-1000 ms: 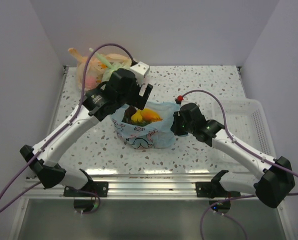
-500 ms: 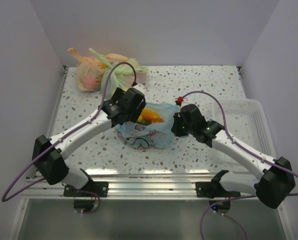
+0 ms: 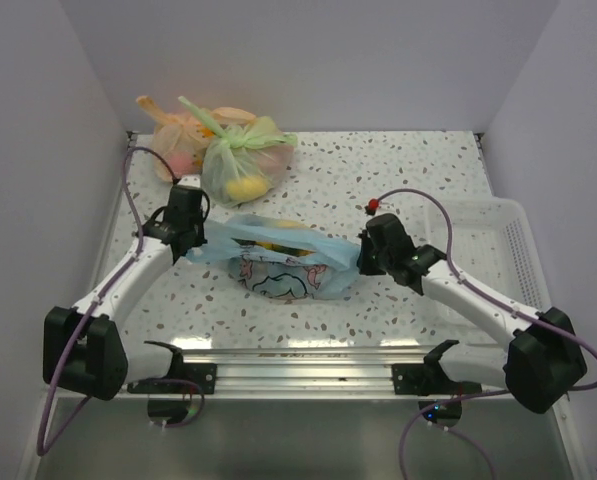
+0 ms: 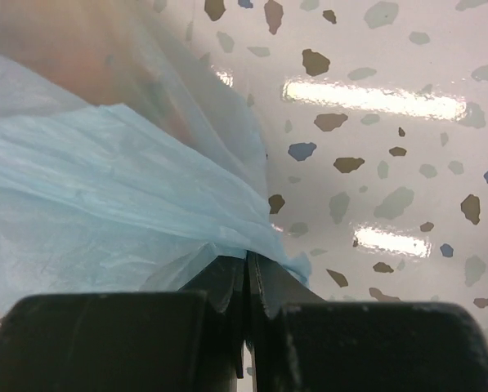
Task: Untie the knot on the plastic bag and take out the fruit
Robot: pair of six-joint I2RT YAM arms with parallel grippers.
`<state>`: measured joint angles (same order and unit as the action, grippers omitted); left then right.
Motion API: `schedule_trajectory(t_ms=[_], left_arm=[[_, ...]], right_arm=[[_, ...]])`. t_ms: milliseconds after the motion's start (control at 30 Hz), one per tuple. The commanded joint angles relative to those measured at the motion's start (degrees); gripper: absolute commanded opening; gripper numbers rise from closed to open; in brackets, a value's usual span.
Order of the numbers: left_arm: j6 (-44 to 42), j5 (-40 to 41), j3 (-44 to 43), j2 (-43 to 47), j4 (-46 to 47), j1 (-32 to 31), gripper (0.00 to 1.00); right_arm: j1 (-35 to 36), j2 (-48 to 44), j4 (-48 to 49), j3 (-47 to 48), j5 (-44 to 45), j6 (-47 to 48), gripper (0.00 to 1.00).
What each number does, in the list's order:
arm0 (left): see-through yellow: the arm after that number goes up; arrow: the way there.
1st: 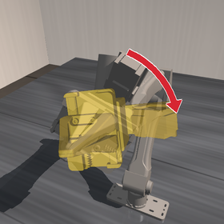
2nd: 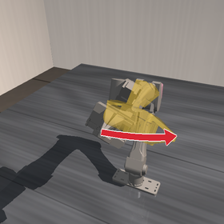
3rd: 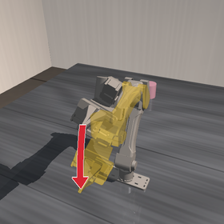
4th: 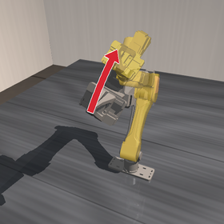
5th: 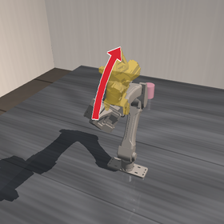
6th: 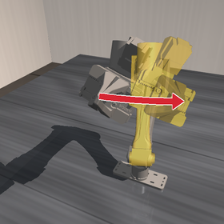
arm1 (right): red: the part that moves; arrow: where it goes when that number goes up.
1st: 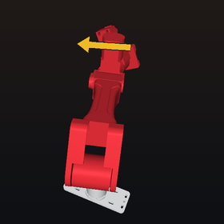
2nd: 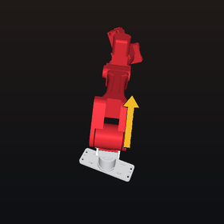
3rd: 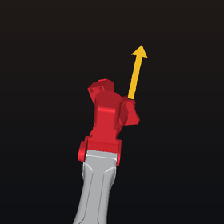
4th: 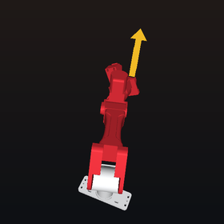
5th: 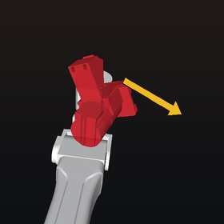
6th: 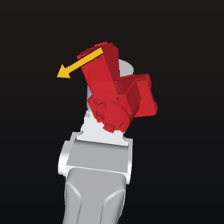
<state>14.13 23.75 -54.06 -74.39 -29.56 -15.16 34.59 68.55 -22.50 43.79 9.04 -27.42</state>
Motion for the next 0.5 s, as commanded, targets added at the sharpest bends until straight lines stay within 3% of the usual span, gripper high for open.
schedule_trajectory(t_ms=[0,100,133,200,233,333,467], left_arm=[[2.92,-7.9,5.19,5.21,5.21,5.31,0.14],[3.8,-17.66,8.78,8.81,6.71,5.93,0.04],[4.23,-20.21,9.5,10.74,6.88,5.93,0.0],[5.64,-26.46,11.34,12.94,7.24,5.84,0.0],[6.25,-27.69,11.7,14.78,7.15,5.84,0.0],[8.28,-30.51,11.61,17.08,5.75,5.84,0.0],[8.72,-31.74,9.86,17.96,3.2,5.84,0.0]], right_arm=[[-3.38,0.97,-4.29,1.29,4.76,-0.7,0.0],[-3.83,1.14,-8.85,4.28,6.08,-0.01,0.0],[-3.83,0.97,-9.48,5.24,5.73,0.95,0.05],[-3.65,-0.43,-11.41,8.14,-0.29,5.08,0.31],[-3.39,-0.96,-11.86,9.98,-2.16,7.53,0.5],[-1.82,-3.07,-16.42,15.33,-6.21,10.62,0.76],[1.53,-3.87,-22.66,22.71,-6.66,13.96,0.89]])
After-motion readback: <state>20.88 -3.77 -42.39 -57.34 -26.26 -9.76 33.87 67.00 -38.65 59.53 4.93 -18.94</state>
